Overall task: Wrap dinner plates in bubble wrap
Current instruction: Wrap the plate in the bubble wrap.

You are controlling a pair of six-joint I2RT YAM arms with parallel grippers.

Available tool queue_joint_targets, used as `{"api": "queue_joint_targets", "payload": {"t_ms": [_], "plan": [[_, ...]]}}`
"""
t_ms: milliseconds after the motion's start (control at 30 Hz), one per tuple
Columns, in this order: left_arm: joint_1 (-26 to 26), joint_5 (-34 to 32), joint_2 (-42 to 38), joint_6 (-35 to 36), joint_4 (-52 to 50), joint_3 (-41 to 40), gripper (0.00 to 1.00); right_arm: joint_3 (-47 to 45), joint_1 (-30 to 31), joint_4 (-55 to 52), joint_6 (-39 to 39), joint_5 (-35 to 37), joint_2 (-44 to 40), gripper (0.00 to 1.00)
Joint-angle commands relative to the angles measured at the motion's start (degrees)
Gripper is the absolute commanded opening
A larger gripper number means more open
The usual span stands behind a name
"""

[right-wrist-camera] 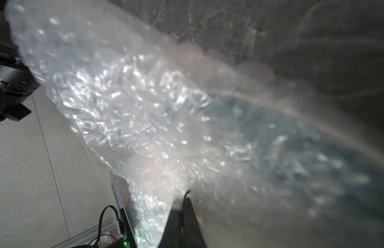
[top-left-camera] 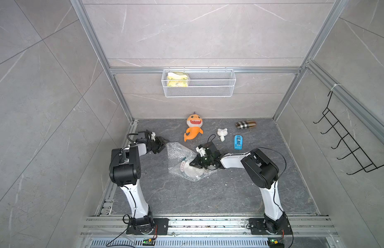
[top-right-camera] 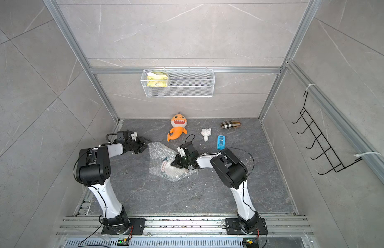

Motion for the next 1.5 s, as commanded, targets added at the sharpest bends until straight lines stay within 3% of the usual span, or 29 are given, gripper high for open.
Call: {"api": "queue_joint_targets", "payload": {"t_ms": [0,400,600,700,767,867,967,1067,1233,1467], "plan": [[1.27,8.97,-0.62,0.79,9.15,-1.79,0.58,-1.86,0.92,-7.57,-0.96,0.65,4.42,0.03],[4.15,12.31,-2.94,-7.07,22.63,-11.04,0.62,-1.23,0.9,-7.74,-1.32,0.11,4.9,0.02],[3.89,15.86,0.07,-18.45,35.77,-12.83,0.5,-0.96,0.9,-7.75,-1.15,-0.06,5.1,0.02],[3.8,16.16,-1.12,-19.91,38.6,-14.54,0.57,-0.98,0.9,-8.11,-1.41,0.02,4.9,0.02],[3.71,16.4,-2.13,-18.59,37.19,-14.96,0.6,-1.05,0.9,-8.1,-1.41,-0.01,4.81,0.02],[3.76,15.55,-3.15,-11.19,27.58,-14.34,0.6,-1.14,0.94,-7.64,-1.1,-0.12,4.9,0.02],[3.63,15.6,-3.07,-10.29,26.98,-15.16,0.58,-1.22,0.94,-7.58,-1.03,-0.15,4.9,0.01],[3.59,15.51,-3.92,-10.05,27.3,-16.22,0.53,-1.18,0.97,-7.67,-1.01,-0.15,4.81,0.01],[3.26,16.47,-3.88,-10.3,27.28,-15.57,0.35,-1.04,0.9,-7.58,-1.05,-0.26,4.9,0.0],[2.64,16.63,-1.83,-10.31,26.97,-12.98,0.28,-1.3,0.9,-7.58,-0.93,-0.33,4.73,0.0]]}}
